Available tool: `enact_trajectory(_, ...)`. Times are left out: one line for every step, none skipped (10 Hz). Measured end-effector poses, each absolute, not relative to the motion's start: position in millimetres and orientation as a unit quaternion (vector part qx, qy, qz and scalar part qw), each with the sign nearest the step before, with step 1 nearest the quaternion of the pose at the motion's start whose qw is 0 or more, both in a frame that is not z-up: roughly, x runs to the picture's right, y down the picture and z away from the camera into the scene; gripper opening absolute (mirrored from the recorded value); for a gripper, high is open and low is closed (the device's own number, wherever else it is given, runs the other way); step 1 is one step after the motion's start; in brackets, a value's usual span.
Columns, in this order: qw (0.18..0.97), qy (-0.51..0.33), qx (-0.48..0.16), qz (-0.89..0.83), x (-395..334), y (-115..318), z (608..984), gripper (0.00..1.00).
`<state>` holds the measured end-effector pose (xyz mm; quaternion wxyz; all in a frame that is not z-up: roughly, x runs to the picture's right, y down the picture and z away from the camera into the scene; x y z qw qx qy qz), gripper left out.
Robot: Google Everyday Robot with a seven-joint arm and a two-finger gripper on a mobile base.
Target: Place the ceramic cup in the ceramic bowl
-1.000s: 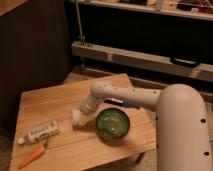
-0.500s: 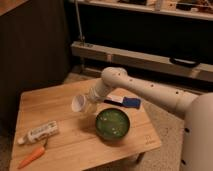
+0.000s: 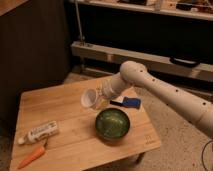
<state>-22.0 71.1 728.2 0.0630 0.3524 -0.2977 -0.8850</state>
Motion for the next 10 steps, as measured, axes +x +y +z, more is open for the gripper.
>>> enact_trajectory(0.069, -0.301, 0.351, -0.884, -14.7, 79.6, 730.2, 0.05)
enact_trajectory(0.078, -0.305, 0.348, -0.883, -4.1, 90.7, 732.9, 0.05)
enact_trajectory(0.084, -0.309, 0.345, -0.882, 3.4, 98.6, 734.6, 0.06)
enact_trajectory(0.091, -0.312, 0.341, -0.882, 11.4, 107.7, 736.5, 0.11)
enact_trajectory(0.102, -0.319, 0.333, -0.882, 29.2, 123.0, 738.9, 0.23)
enact_trajectory(0.111, -0.325, 0.324, -0.881, 45.8, 136.7, 740.8, 0.33)
enact_trajectory(0.12, -0.333, 0.312, -0.882, 61.8, 151.8, 745.3, 0.43)
enact_trajectory(0.124, -0.342, 0.294, -0.884, 72.6, 166.4, 752.0, 0.53)
enact_trajectory(0.126, -0.348, 0.277, -0.886, 78.7, 176.4, 757.8, 0.65)
enact_trajectory(0.126, -0.352, 0.266, -0.889, 80.6, 179.4, 759.6, 0.75)
